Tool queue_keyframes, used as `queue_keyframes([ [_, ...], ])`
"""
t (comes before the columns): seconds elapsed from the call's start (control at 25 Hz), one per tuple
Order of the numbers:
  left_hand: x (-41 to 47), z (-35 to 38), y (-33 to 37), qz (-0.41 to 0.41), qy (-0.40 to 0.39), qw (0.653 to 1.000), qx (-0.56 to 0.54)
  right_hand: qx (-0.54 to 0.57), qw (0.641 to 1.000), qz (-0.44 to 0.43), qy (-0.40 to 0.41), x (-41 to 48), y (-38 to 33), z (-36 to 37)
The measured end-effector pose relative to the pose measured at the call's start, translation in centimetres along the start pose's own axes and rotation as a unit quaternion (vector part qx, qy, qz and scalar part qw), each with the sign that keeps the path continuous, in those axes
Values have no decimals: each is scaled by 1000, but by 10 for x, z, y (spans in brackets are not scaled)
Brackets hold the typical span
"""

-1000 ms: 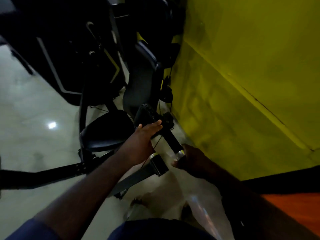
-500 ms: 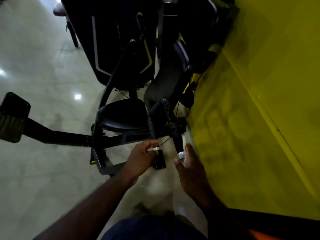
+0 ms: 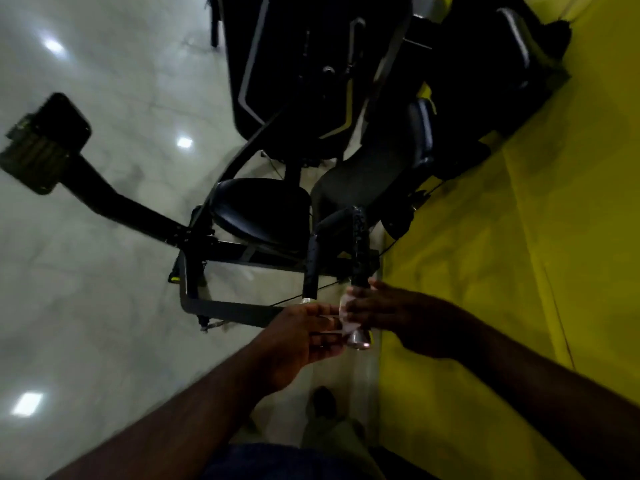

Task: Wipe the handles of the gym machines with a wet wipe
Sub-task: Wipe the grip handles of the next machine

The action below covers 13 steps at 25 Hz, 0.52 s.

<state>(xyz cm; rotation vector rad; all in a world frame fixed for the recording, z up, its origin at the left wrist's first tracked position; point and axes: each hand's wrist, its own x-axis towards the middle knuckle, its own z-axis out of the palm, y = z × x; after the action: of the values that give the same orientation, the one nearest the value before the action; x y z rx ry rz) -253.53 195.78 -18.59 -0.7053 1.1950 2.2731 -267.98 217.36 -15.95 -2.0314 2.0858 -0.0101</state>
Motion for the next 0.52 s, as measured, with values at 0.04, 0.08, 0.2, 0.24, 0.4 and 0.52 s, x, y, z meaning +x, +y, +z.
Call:
queue_keyframes([
  [0.04,-1,4,1,11,16,1000,-15,-3,1000,2,17,7,29,-4],
  [0.08,-2,9,1,26,35,998,-40,-8,999,18,32,14,57,-9],
  [0.2,0,31,-4,108,112,986,-56,-35,991,87,100,43,93,-10],
  [0.24,2,40,-8,148,148,978,-9,-49,990,90,97,54,88,-3],
  [0.4,8,64,-32,318,340,838,287,-94,991,-84,55,51,70,65],
  [0.52,8,72,-54,381,355,771,366,-53,981,-144,123,43,124,58],
])
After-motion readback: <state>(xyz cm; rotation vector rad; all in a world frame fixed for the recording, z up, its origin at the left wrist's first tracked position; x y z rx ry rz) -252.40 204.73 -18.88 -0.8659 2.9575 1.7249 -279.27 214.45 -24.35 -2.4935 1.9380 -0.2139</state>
